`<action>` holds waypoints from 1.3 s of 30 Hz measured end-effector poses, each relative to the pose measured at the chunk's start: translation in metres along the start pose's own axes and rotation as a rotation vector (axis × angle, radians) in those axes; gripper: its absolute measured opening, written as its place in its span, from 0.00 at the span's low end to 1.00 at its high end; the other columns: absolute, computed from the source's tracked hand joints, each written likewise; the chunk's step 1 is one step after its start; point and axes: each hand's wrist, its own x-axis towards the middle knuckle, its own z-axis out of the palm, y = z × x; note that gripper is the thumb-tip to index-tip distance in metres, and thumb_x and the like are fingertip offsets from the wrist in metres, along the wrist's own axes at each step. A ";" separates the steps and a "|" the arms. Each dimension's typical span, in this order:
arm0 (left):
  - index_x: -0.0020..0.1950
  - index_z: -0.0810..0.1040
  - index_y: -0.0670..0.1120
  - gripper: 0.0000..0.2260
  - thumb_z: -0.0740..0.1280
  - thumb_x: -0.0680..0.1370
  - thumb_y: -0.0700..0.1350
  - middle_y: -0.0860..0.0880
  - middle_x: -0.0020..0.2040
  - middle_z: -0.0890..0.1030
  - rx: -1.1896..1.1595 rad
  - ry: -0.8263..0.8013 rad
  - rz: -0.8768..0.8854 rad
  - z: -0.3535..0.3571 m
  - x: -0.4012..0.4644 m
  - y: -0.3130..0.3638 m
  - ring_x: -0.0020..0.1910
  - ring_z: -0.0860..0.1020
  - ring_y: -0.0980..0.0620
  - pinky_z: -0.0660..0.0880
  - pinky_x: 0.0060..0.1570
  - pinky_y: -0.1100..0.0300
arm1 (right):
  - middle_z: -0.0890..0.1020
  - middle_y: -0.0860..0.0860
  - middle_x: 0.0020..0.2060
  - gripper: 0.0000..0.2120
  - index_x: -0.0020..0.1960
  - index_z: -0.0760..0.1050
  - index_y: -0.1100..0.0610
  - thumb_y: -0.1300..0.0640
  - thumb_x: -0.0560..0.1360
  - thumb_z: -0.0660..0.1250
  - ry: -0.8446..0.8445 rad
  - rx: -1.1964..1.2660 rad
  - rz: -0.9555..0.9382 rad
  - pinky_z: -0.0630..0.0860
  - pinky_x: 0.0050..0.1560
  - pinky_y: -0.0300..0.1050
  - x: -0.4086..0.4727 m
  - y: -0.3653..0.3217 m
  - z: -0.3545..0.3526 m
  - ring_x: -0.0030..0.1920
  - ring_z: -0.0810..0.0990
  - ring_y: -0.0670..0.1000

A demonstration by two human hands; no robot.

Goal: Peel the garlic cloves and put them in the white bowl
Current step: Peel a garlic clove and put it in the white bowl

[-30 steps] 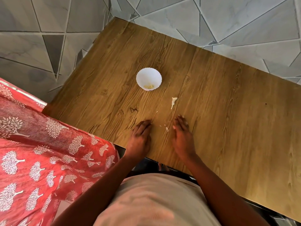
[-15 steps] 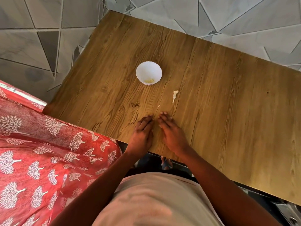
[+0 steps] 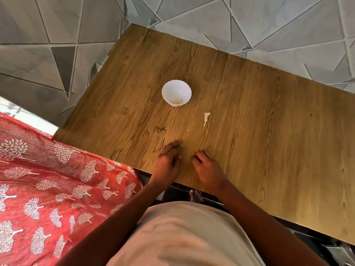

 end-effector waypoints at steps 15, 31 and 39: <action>0.69 0.72 0.29 0.29 0.46 0.87 0.51 0.32 0.71 0.74 -1.796 -0.223 -0.805 0.002 0.048 0.056 0.70 0.76 0.39 0.66 0.75 0.51 | 0.88 0.55 0.48 0.09 0.51 0.86 0.62 0.68 0.72 0.70 0.192 0.744 0.240 0.82 0.53 0.39 0.047 -0.012 -0.054 0.49 0.86 0.46; 0.68 0.76 0.31 0.28 0.48 0.85 0.52 0.34 0.72 0.74 -1.840 -0.242 -0.737 0.021 0.053 0.059 0.72 0.74 0.40 0.63 0.76 0.47 | 0.87 0.57 0.44 0.11 0.54 0.84 0.61 0.68 0.73 0.71 0.077 0.550 0.123 0.83 0.44 0.46 0.049 -0.006 -0.068 0.42 0.86 0.54; 0.68 0.76 0.32 0.29 0.47 0.86 0.52 0.35 0.73 0.73 -1.796 -0.253 -0.767 0.026 0.057 0.055 0.74 0.71 0.40 0.63 0.76 0.48 | 0.87 0.55 0.44 0.09 0.51 0.84 0.62 0.69 0.71 0.72 0.032 0.571 0.146 0.82 0.47 0.46 0.053 0.002 -0.065 0.46 0.85 0.54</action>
